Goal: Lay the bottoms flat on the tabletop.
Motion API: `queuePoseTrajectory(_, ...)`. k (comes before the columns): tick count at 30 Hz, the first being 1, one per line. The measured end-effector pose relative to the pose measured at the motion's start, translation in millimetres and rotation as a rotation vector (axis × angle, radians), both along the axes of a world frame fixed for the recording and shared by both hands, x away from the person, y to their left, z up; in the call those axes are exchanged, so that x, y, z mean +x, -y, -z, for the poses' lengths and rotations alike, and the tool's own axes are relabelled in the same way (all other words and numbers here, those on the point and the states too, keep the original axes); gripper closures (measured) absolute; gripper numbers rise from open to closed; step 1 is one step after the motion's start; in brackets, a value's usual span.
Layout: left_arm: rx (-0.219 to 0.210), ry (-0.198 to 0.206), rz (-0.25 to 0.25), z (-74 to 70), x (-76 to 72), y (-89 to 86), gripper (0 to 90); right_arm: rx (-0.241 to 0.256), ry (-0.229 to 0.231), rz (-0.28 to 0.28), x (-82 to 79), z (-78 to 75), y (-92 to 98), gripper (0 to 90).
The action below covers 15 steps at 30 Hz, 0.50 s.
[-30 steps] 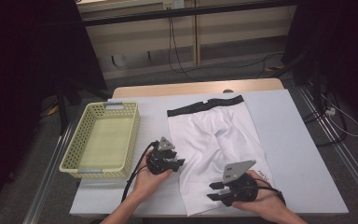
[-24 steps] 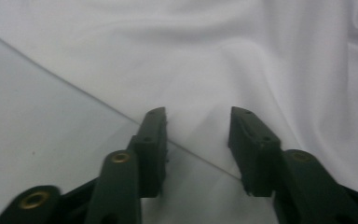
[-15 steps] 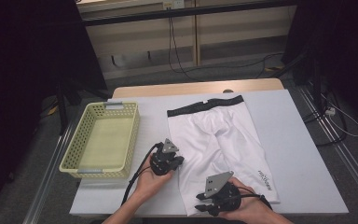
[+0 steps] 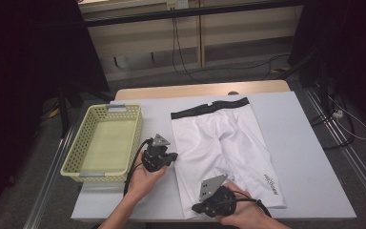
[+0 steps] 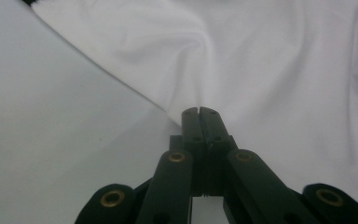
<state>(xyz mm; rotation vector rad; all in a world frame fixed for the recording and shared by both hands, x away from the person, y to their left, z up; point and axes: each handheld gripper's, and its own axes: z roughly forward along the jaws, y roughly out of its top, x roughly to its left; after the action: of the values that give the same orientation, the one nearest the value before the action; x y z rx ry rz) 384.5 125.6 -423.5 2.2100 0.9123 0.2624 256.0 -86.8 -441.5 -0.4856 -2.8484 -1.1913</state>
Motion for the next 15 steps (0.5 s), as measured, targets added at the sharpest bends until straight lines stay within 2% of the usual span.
queuePoseTrajectory(1,0.007,0.021,-0.021,-1.4,0.4,-1.2,90.0,0.012,-0.012,-0.01,-0.5,-1.3,-4.4,90.0)
queuePoseTrajectory(3,-0.007,0.011,-0.039,-3.5,2.6,-6.7,90.0,0.038,-0.028,-0.041,-2.6,-4.2,-14.0,90.0)
queuePoseTrajectory(5,-0.017,0.001,-0.049,-3.7,3.2,-9.7,90.0,0.045,-0.021,-0.071,-6.2,-6.5,-23.3,90.0)
queuePoseTrajectory(9,-0.01,-0.012,-0.06,-5.2,3.2,-13.4,90.0,0.061,-0.025,-0.086,-8.0,-8.9,-31.4,90.0)
queuePoseTrajectory(10,-0.013,-0.012,-0.067,-5.7,2.6,-14.2,90.0,0.063,-0.014,-0.089,-7.7,-9.6,-30.8,90.0)
queuePoseTrajectory(13,-0.002,-0.008,-0.074,-5.1,1.3,-16.5,89.3,0.079,0.016,-0.046,-3.7,-13.9,-19.4,90.0)
queuePoseTrajectory(15,-0.002,0.02,-0.074,-5.3,-1.3,-17.2,83.6,0.088,0.02,0.004,2.6,-16.5,-5.1,85.5)
